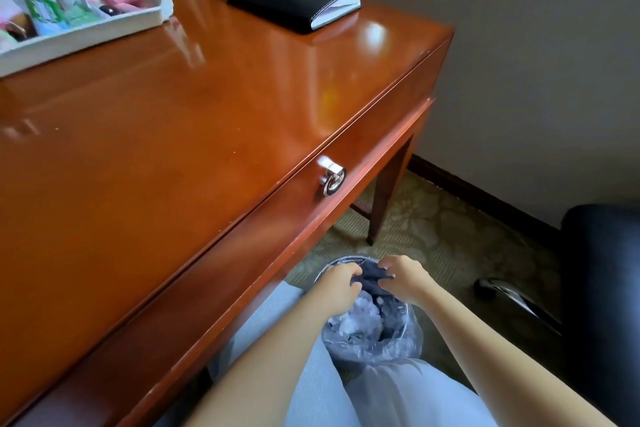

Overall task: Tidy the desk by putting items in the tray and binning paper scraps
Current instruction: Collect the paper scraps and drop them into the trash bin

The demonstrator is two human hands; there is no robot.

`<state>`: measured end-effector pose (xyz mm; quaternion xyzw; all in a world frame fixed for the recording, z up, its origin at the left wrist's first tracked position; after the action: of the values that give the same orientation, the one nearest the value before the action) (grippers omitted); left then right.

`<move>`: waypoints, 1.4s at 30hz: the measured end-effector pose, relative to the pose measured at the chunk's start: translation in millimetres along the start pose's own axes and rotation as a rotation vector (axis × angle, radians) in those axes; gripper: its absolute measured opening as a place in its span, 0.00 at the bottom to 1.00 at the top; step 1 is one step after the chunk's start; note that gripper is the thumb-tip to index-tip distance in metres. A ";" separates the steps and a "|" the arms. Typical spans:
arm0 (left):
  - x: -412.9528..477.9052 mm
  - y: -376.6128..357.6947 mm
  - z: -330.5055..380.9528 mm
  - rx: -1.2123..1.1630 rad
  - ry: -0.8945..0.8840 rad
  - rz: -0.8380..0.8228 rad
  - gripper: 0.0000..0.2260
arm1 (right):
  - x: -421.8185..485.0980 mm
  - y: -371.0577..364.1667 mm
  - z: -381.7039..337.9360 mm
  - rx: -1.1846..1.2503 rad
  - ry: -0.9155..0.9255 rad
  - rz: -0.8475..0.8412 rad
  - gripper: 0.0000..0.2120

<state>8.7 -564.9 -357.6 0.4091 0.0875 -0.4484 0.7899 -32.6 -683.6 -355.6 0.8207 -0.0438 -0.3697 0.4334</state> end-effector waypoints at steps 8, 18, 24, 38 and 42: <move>-49.2 43.5 48.3 0.169 -0.139 0.034 0.14 | -36.2 43.1 -32.2 -0.048 0.059 0.060 0.11; -183.5 123.7 111.9 0.361 -0.297 0.115 0.16 | -144.3 126.9 -129.2 -0.252 0.360 0.169 0.08; -274.1 173.9 114.9 0.412 -0.321 0.259 0.13 | -218.9 142.4 -201.4 -0.344 0.545 0.210 0.06; -447.5 248.3 -14.5 0.514 0.013 0.612 0.14 | -340.8 42.3 -378.8 -0.521 0.957 0.100 0.12; -491.4 255.6 -68.6 0.457 0.145 0.726 0.13 | -352.7 -7.3 -419.8 -0.516 1.071 0.052 0.14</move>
<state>-62.5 -135.0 -8.9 0.6083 -0.1084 -0.1198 0.7771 -18.7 -255.6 -13.0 0.7596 0.2521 0.1080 0.5897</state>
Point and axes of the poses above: each hand's wrist, its own x-axis towards the middle knuckle, its own y-axis out of the back of the hand, z = x × y, the point moved 9 cm from there along x, towards the middle knuckle, and after that the axes turned 3 degrees about -y, right-handed, at the moved point
